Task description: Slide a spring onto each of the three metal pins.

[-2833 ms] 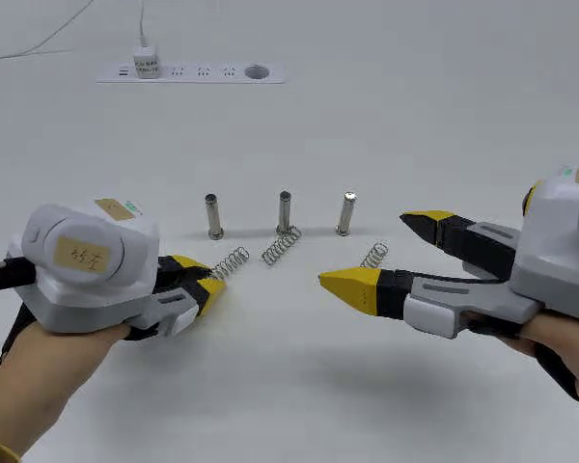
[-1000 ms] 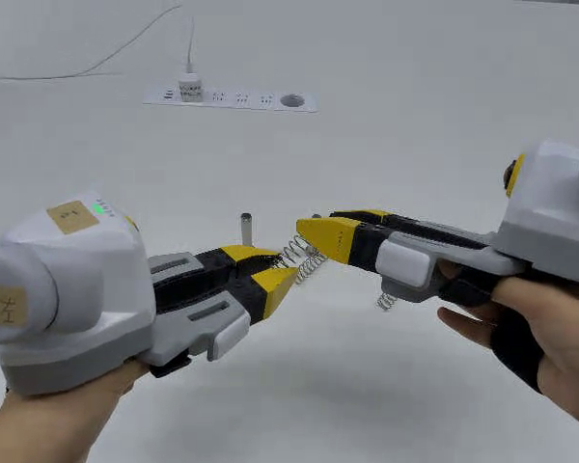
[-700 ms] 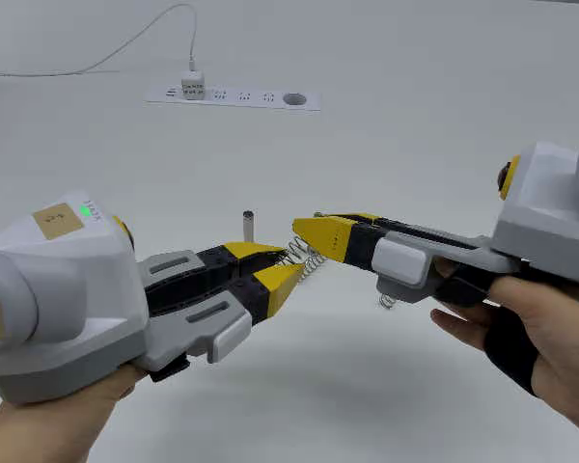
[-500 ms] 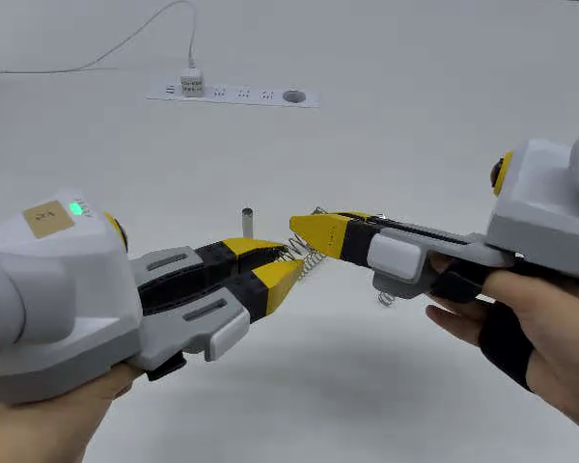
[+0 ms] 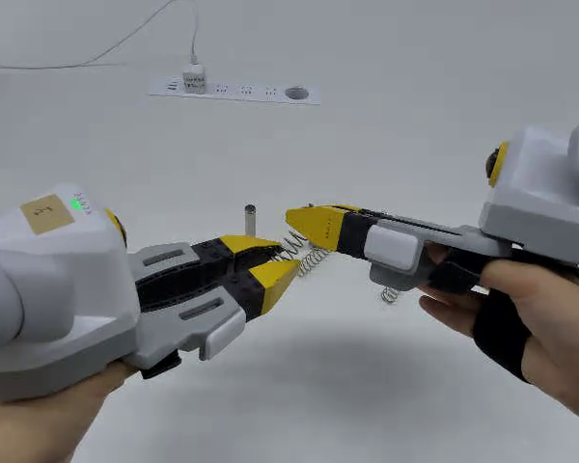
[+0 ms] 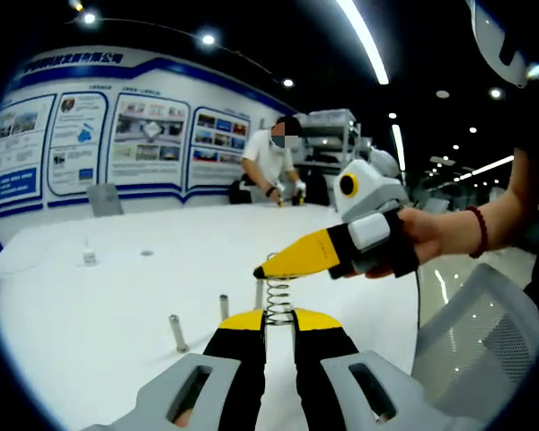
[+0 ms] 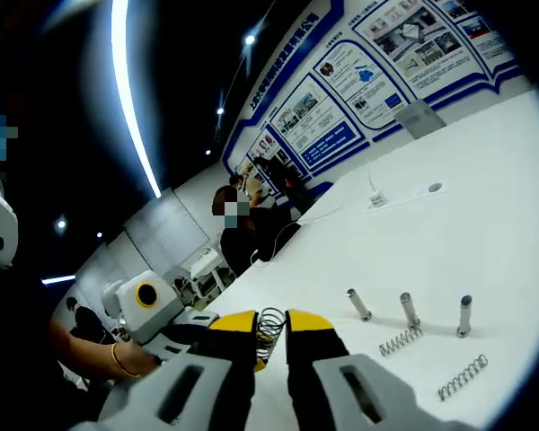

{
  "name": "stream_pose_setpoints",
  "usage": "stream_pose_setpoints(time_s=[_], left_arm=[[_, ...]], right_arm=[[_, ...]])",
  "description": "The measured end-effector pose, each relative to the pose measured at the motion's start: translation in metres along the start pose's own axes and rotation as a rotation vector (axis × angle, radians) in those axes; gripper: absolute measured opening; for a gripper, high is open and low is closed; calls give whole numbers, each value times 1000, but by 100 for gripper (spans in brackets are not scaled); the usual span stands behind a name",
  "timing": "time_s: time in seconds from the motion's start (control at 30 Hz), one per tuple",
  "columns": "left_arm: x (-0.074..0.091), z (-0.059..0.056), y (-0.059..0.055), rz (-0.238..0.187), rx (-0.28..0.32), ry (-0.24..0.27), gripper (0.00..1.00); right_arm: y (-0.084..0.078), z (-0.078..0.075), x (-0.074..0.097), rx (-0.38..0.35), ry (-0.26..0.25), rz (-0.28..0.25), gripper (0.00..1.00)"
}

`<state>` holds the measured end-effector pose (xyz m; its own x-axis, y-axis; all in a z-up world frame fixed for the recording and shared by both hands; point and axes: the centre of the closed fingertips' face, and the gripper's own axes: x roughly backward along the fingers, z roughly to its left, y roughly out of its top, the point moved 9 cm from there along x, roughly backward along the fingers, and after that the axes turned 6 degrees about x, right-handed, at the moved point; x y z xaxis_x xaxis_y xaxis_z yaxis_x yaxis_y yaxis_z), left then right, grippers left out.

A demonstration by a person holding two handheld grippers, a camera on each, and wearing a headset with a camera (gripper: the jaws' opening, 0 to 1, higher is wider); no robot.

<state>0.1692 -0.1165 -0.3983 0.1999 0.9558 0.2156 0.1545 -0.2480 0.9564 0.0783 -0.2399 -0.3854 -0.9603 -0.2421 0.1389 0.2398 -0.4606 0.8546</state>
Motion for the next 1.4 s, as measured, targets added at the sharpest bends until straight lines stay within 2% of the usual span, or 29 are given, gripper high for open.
stream_pose_setpoints(time_s=[0.2, 0.47, 0.6, 0.77, 0.87, 0.97, 1.07, 1.23, 1.4], left_arm=[[2, 2, 0, 38, -44, 31, 11], [3, 7, -3, 74, -56, 68, 12], [4, 9, -4, 88, -72, 87, 17], [6, 13, -9, 112, -60, 106, 22], [7, 14, -12, 131, -71, 120, 26], [8, 15, -14, 140, -69, 127, 30], [9, 15, -16, 141, -64, 128, 31], [9, 16, -19, 150, -66, 139, 34], [9, 17, -21, 152, -58, 145, 40]], right_arm=[[-1, 2, -5, 42, 13, 23, 12], [-2, 5, -12, 131, 6, 62, 12], [-2, 6, -15, 174, -3, 82, 12], [-1, 4, -20, 216, -15, 94, 11], [0, 4, -22, 265, -17, 100, 11], [1, 2, -26, 356, -30, 120, 11], [2, 2, -30, 405, -32, 123, 12], [5, -3, -37, 449, -53, 132, 12], [10, -10, -46, 460, -86, 127, 12]])
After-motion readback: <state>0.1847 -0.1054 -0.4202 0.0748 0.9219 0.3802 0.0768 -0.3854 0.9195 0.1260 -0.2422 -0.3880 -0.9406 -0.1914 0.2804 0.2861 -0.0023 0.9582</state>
